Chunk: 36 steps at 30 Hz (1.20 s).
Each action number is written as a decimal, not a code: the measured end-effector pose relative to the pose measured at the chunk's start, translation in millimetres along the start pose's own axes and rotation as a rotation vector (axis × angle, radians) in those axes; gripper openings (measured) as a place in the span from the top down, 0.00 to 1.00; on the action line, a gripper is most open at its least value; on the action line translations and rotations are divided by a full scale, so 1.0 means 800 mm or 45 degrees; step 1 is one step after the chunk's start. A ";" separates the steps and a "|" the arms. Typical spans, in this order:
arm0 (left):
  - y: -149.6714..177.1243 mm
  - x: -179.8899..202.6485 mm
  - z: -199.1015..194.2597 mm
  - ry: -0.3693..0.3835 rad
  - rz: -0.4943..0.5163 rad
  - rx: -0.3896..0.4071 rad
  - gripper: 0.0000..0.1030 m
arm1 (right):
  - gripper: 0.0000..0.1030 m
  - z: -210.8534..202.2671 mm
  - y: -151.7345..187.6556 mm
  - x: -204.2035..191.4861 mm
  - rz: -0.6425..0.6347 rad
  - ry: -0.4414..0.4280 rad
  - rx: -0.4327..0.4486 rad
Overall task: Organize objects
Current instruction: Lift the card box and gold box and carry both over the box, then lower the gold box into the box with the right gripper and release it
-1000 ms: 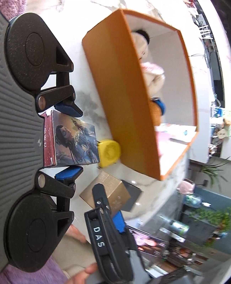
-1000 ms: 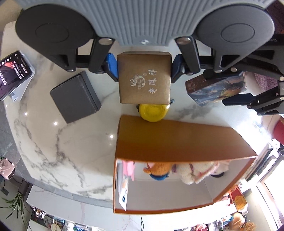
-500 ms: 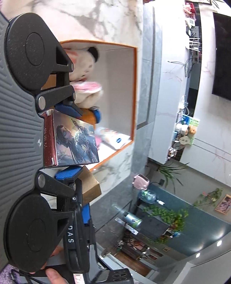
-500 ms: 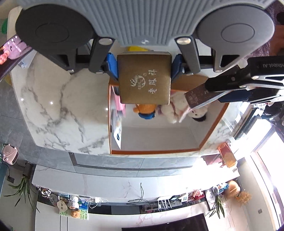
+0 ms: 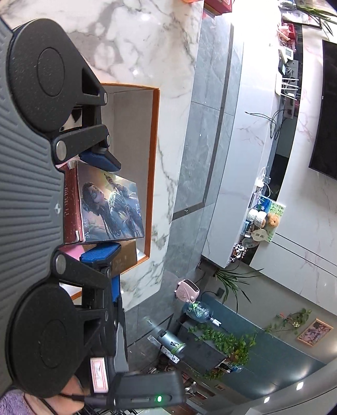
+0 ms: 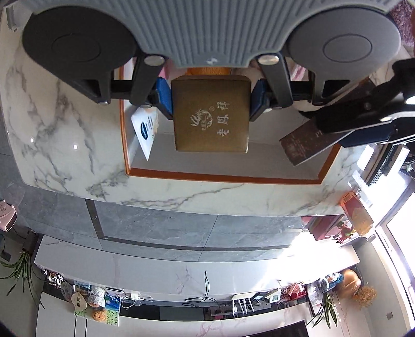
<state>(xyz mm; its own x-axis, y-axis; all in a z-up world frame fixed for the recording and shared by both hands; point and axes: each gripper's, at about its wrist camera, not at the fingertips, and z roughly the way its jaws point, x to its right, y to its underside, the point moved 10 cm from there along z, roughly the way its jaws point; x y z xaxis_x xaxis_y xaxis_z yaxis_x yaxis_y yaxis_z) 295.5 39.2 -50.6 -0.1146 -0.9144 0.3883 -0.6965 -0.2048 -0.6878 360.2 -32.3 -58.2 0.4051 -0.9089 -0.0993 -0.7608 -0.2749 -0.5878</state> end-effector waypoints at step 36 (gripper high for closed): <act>0.004 -0.040 0.057 0.104 -0.126 -0.066 0.33 | 0.48 0.138 0.004 -0.009 -0.328 0.223 -0.198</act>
<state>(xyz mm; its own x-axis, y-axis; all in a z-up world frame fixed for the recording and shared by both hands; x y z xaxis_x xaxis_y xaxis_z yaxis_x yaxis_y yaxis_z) 329.1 51.7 -93.6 -0.0992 -0.8586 0.5030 -0.7428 -0.2725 -0.6116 410.9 8.3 -147.7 0.5110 -0.8397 0.1838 -0.7185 -0.5346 -0.4450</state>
